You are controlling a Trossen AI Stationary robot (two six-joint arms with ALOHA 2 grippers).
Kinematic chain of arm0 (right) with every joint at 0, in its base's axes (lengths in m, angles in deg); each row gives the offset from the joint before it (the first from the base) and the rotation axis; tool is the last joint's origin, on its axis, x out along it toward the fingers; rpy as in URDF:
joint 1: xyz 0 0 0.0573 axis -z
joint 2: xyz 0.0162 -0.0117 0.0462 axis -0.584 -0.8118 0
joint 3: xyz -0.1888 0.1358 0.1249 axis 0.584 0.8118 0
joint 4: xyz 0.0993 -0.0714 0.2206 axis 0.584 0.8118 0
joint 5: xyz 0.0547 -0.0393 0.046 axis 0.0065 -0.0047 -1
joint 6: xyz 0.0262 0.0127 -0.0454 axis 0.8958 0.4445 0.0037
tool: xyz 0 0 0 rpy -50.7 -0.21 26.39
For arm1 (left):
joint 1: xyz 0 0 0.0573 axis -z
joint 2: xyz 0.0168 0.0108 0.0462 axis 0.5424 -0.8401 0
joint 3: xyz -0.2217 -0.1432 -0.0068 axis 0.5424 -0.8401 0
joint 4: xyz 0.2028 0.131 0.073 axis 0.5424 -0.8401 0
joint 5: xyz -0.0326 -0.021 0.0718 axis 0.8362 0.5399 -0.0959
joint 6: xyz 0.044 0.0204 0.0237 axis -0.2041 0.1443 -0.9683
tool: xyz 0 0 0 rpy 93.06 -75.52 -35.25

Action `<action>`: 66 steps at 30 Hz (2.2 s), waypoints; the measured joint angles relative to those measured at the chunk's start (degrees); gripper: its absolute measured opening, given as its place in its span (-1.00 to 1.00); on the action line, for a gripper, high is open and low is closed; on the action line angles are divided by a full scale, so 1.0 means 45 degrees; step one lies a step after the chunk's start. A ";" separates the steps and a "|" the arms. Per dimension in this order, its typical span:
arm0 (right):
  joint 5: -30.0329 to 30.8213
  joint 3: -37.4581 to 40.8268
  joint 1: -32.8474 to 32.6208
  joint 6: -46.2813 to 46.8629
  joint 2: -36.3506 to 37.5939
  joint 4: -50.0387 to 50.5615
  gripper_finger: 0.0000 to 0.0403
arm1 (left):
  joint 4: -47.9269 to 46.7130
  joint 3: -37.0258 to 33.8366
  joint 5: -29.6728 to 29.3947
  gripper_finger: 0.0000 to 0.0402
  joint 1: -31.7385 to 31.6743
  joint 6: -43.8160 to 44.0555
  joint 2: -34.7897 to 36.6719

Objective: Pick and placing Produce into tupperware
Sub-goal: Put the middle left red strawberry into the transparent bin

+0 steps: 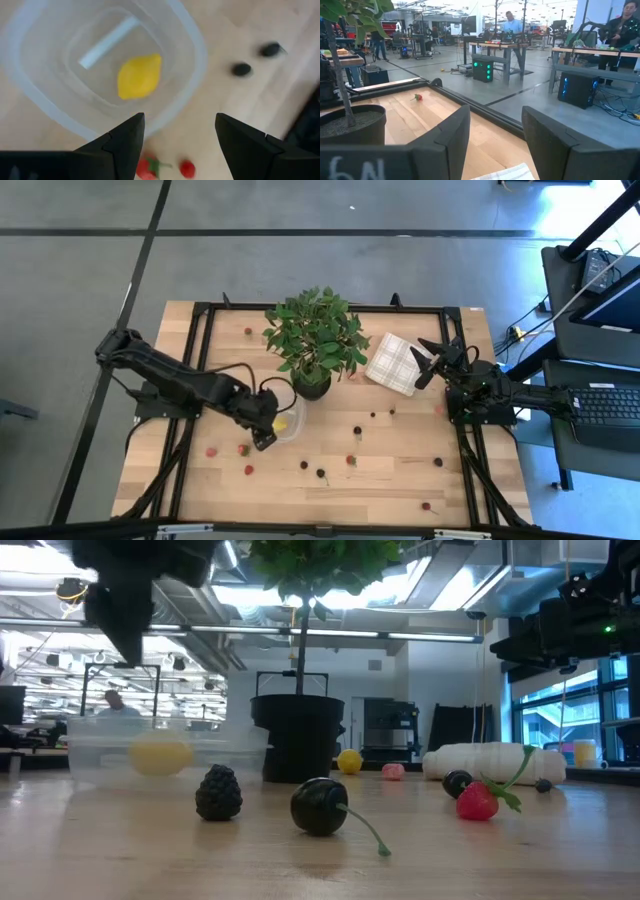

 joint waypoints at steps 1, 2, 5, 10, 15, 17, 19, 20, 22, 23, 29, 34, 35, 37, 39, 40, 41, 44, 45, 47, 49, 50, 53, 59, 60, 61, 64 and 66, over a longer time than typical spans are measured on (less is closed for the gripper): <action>-0.0005 0.0000 -0.0002 0.0000 0.0002 -0.0002 -0.10 | 0.0000 0.0000 -0.0001 0.17 0.0177 0.0003 0.0016; -0.0005 0.0000 -0.0002 0.0000 0.0000 -0.0005 -0.10 | 0.0000 0.0000 0.0006 0.17 0.0354 0.0005 0.0016; -0.0005 0.0000 -0.0002 0.0002 0.0000 -0.0005 -0.10 | 0.0028 0.0000 0.0006 0.17 0.0964 0.0010 -0.0027; -0.0003 0.0000 -0.0002 0.0019 0.0000 -0.0001 -0.10 | 0.0446 0.0000 0.0018 0.17 0.1939 0.0005 -0.0248; -0.0005 0.0000 0.0001 0.0021 0.0002 -0.0005 -0.10 | 0.0484 0.0000 -0.0093 0.17 0.2859 0.0095 -0.0446; 0.0000 0.0000 0.0002 0.0015 0.0001 -0.0003 -0.10 | 0.0231 -0.0005 -0.0140 0.17 0.3178 0.0561 -0.0473; -0.0005 0.0000 -0.0002 0.0015 0.0000 -0.0010 -0.10 | 0.0321 0.0003 -0.0358 0.17 0.3395 0.1318 -0.0573; -0.0002 0.0000 0.0002 0.0027 0.0000 -0.0010 -0.10 | 0.0202 -0.0002 -0.0513 0.17 0.3544 0.1661 -0.0603; 0.0000 0.0000 -0.0002 0.0029 -0.0002 -0.0010 -0.10 | 0.0111 0.0005 -0.0886 0.17 0.3784 0.2332 -0.0713; -0.0005 0.0000 -0.0002 0.0029 0.0002 -0.0010 -0.10 | 0.0059 0.0010 -0.1040 0.17 0.3845 0.2750 -0.0828; 0.0000 0.0000 0.0002 0.0044 0.0002 -0.0010 -0.10 | -0.0908 -0.0005 -0.0829 0.17 0.4166 0.4225 -0.1738; -0.0005 0.0000 -0.0001 0.0049 0.0001 -0.0010 -0.10 | -0.0840 -0.0005 -0.0783 0.17 0.4525 0.2172 -0.2635; -0.0002 0.0000 -0.0002 0.0049 0.0002 -0.0010 -0.10 | -0.0843 -0.0005 -0.0783 0.17 0.4563 0.1843 -0.2782; -0.0002 0.0000 -0.0001 0.0049 0.0000 -0.0010 -0.10 | -0.0925 -0.0005 -0.0786 0.17 0.4627 0.1428 -0.3069; -0.0004 0.0000 0.0002 0.0049 0.0001 -0.0010 -0.10 | -0.1065 -0.0005 -0.0786 0.17 0.4636 0.1345 -0.3285; 0.0000 0.0000 -0.0002 0.0049 -0.0001 -0.0010 -0.10 | -0.1109 -0.0005 -0.0786 0.17 0.4639 0.1331 -0.3363; -0.0003 0.0000 0.0000 0.0049 0.0000 -0.0010 -0.10 | -0.1167 -0.0005 -0.0786 0.17 0.4641 0.1322 -0.3443; -0.0005 0.0000 -0.0002 0.0049 0.0002 -0.0010 -0.10 | -0.1520 -0.0005 -0.0786 0.17 0.4636 0.1326 -0.3522; 0.0000 0.0000 0.0002 0.0049 0.0002 -0.0010 -0.10 | -0.1590 -0.0005 -0.0798 0.17 0.4632 0.1324 -0.3533; -0.0001 0.0000 -0.0002 0.0049 0.0002 -0.0010 -0.10 | -0.1841 -0.0005 -0.0992 0.17 0.4632 0.1326 -0.3535; -0.0003 0.0000 0.0001 0.0040 0.0002 -0.0010 -0.10 | -0.1890 -0.0005 -0.1334 0.17 0.4632 0.1316 -0.3535; -0.0005 0.0000 0.0001 0.0026 -0.0001 -0.0010 -0.10 | -0.1915 -0.0005 -0.1452 0.17 0.4632 0.1312 -0.3535; -0.0005 0.0000 -0.0001 0.0039 0.0000 -0.0010 -0.10 | -0.1963 -0.0007 -0.1563 0.17 0.4632 0.1299 -0.3535; -0.0001 0.0000 -0.0002 0.0019 0.0002 -0.0010 -0.10 | -0.1669 -0.0310 -0.1544 0.17 0.4632 0.1316 -0.3535; -0.0005 0.0000 0.0001 0.0015 0.0002 -0.0010 -0.10 | -0.1540 -0.0422 -0.1544 0.17 0.4632 0.1316 -0.3535; -0.0005 0.0000 -0.0002 0.0015 0.0002 -0.0010 -0.10 | -0.1431 -0.0555 -0.1544 0.17 0.4632 0.1323 -0.3535; -0.0005 0.0000 0.0001 0.0015 -0.0001 -0.0010 -0.10 | -0.0929 -0.1041 -0.1459 0.17 0.4632 0.1395 -0.3535; -0.0005 0.0000 -0.0002 0.0019 0.0002 -0.0010 -0.10 | -0.0395 -0.1342 -0.1387 0.17 0.4632 0.1394 -0.3535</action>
